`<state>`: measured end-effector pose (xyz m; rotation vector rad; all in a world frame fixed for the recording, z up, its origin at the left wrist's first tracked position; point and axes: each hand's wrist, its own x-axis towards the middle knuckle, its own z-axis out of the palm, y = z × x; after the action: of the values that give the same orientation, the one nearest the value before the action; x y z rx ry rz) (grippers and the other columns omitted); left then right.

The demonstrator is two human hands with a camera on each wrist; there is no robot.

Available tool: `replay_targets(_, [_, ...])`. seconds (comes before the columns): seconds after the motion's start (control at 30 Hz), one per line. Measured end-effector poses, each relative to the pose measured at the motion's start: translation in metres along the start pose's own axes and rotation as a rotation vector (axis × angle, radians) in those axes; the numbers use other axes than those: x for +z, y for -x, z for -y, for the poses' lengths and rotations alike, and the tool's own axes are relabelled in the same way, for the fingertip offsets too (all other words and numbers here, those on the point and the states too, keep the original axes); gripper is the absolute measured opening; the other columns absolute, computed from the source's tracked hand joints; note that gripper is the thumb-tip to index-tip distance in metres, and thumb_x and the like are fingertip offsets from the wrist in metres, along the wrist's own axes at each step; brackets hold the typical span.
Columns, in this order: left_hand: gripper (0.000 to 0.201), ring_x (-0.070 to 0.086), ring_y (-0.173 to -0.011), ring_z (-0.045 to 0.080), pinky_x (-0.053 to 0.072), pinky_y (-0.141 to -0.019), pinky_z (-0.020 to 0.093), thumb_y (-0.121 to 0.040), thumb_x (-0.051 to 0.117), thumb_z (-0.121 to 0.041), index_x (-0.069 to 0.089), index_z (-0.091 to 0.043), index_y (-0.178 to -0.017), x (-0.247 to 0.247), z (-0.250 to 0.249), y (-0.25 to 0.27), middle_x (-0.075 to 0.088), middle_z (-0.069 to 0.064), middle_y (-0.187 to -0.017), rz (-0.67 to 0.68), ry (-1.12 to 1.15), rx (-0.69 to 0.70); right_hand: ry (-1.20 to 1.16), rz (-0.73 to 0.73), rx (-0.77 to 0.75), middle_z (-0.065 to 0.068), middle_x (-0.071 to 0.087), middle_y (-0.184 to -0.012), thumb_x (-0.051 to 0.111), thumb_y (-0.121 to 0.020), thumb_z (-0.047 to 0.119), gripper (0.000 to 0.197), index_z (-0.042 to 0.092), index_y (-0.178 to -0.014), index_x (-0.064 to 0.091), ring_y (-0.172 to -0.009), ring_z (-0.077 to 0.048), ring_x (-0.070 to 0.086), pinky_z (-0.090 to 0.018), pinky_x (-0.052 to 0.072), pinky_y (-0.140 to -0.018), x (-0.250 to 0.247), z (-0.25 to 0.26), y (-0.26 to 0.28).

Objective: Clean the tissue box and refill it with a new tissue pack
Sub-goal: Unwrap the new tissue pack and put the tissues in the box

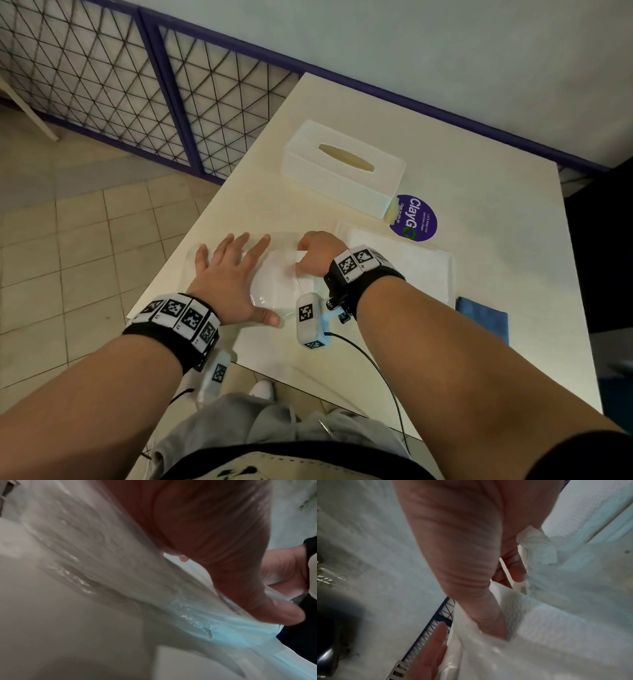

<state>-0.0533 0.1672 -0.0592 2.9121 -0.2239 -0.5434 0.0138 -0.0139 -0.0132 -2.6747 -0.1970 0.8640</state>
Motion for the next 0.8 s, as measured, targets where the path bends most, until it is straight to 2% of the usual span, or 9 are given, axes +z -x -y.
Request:
replay_targets(0.1, [0.141,-0.014,-0.146,0.024,-0.009,-0.114,0.059,-0.035,0.046,-0.099,-0.027,-0.043,-0.142,0.002,0.0,0.0,-0.011,0.0,-0.16,0.0,0.014,-0.01,0.032,-0.012,-0.012,-0.004,0.051,-0.136,0.068,-0.081,0.029,0.056,0.015,-0.132,0.051,-0.122,-0.024,0.052,-0.028,0.042,-0.092,-0.001,0.004,0.004])
replay_targets(0.2, [0.146,-0.018,-0.146,0.025,-0.01,-0.112,0.062,-0.03,0.046,-0.099,-0.027,-0.042,-0.142,0.002,0.001,0.002,-0.014,0.002,-0.16,0.035,0.023,0.002,0.018,-0.015,-0.018,-0.005,0.059,-0.127,0.071,-0.077,0.029,0.051,0.012,-0.123,0.057,-0.113,-0.024,0.058,-0.029,0.046,-0.086,-0.001,0.01,0.005])
replay_targets(0.3, [0.152,-0.026,-0.143,0.028,-0.014,-0.11,0.063,-0.026,0.056,-0.095,-0.033,-0.044,-0.138,-0.001,0.002,0.006,-0.024,0.004,-0.158,0.106,-0.014,0.029,-0.044,0.051,0.047,-0.005,0.065,-0.107,0.073,-0.076,0.033,0.044,0.006,-0.11,0.062,-0.09,-0.024,0.062,-0.027,0.049,-0.068,-0.003,0.01,0.006])
replay_targets(0.37, [0.152,-0.027,-0.142,0.029,-0.013,-0.11,0.065,-0.03,0.063,-0.09,-0.037,-0.044,-0.135,-0.001,0.003,0.008,-0.028,0.005,-0.156,0.115,-0.051,0.038,-0.038,0.116,0.087,-0.003,0.062,-0.087,0.072,-0.078,0.034,0.034,0.009,-0.098,0.061,-0.072,-0.02,0.059,-0.023,0.043,-0.053,-0.005,0.011,0.009])
replay_targets(0.4, [0.151,-0.026,-0.143,0.029,-0.012,-0.11,0.065,-0.034,0.066,-0.086,-0.039,-0.044,-0.134,-0.001,0.003,0.009,-0.027,0.005,-0.157,0.105,-0.056,0.03,-0.043,0.116,0.091,-0.002,0.06,-0.08,0.072,-0.078,0.034,0.031,0.009,-0.094,0.06,-0.071,-0.02,0.058,-0.022,0.041,-0.051,-0.006,0.012,0.009])
replay_targets(0.47, [0.148,-0.022,-0.144,0.028,-0.009,-0.11,0.066,-0.041,0.07,-0.08,-0.041,-0.044,-0.132,0.0,0.003,0.011,-0.024,0.004,-0.158,0.059,-0.019,-0.017,-0.075,0.04,0.054,-0.001,0.057,-0.078,0.071,-0.077,0.034,0.032,0.008,-0.094,0.062,-0.081,-0.023,0.059,-0.024,0.041,-0.054,-0.01,0.015,0.008])
replay_targets(0.53, [0.147,-0.019,-0.145,0.028,-0.008,-0.111,0.065,-0.043,0.071,-0.078,-0.04,-0.044,-0.133,-0.001,0.002,0.012,-0.021,0.004,-0.159,-0.002,0.037,-0.082,-0.162,-0.075,0.025,-0.003,0.055,-0.088,0.067,-0.079,0.032,0.036,0.006,-0.103,0.06,-0.09,-0.024,0.056,-0.026,0.041,-0.066,-0.015,0.021,0.006])
replay_targets(0.7, [0.141,-0.02,-0.145,0.029,-0.009,-0.11,0.065,-0.049,0.069,-0.077,-0.039,-0.044,-0.134,0.001,0.004,0.017,-0.023,0.005,-0.158,-0.043,0.085,-0.207,-0.268,-0.276,0.054,0.0,0.053,-0.099,0.059,-0.081,0.033,0.033,0.012,-0.106,0.053,-0.094,-0.023,0.053,-0.039,0.041,-0.091,-0.03,0.028,0.008])
replay_targets(0.8, [0.141,-0.021,-0.145,0.031,-0.008,-0.11,0.067,-0.048,0.067,-0.08,-0.038,-0.043,-0.135,0.003,0.003,0.014,-0.024,0.006,-0.158,-0.007,0.093,-0.266,-0.298,-0.288,-0.003,-0.01,0.059,-0.112,0.055,-0.086,0.023,0.036,0.005,-0.116,0.048,-0.104,-0.029,0.058,-0.033,0.045,-0.082,-0.043,0.027,0.012])
